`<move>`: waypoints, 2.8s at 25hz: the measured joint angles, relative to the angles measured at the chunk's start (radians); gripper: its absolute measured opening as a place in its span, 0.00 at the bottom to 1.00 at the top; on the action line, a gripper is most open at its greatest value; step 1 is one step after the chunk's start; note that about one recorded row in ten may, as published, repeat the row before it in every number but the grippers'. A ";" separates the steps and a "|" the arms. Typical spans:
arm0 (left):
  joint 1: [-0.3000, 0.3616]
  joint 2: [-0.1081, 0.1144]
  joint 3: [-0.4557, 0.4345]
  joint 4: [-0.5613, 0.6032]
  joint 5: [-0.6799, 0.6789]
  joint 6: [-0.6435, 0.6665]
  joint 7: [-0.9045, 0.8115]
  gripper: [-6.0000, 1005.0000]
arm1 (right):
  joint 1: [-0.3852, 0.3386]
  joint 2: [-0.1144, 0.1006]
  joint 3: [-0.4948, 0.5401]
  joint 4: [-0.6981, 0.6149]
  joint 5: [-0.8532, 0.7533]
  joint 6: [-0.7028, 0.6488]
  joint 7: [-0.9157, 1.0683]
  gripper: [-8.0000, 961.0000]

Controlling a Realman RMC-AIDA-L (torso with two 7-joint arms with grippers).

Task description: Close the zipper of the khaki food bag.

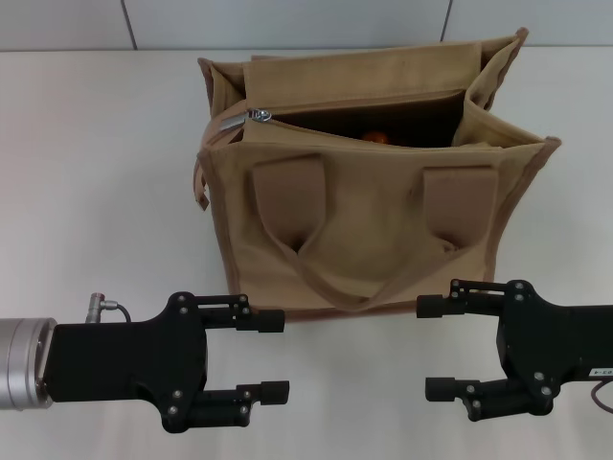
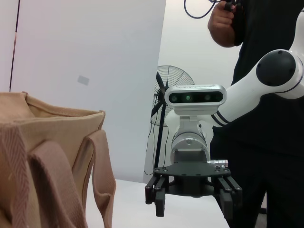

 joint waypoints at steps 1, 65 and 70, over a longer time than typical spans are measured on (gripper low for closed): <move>0.000 0.000 0.000 0.000 0.000 0.000 0.000 0.64 | 0.000 0.000 0.000 0.000 0.000 0.000 0.000 0.83; -0.064 -0.016 -0.425 0.003 -0.055 -0.275 0.103 0.10 | -0.025 -0.003 0.036 -0.002 0.003 -0.004 -0.007 0.83; -0.053 -0.006 -0.425 0.004 -0.082 -0.211 0.103 0.06 | -0.026 -0.003 0.043 -0.001 0.017 -0.019 0.000 0.83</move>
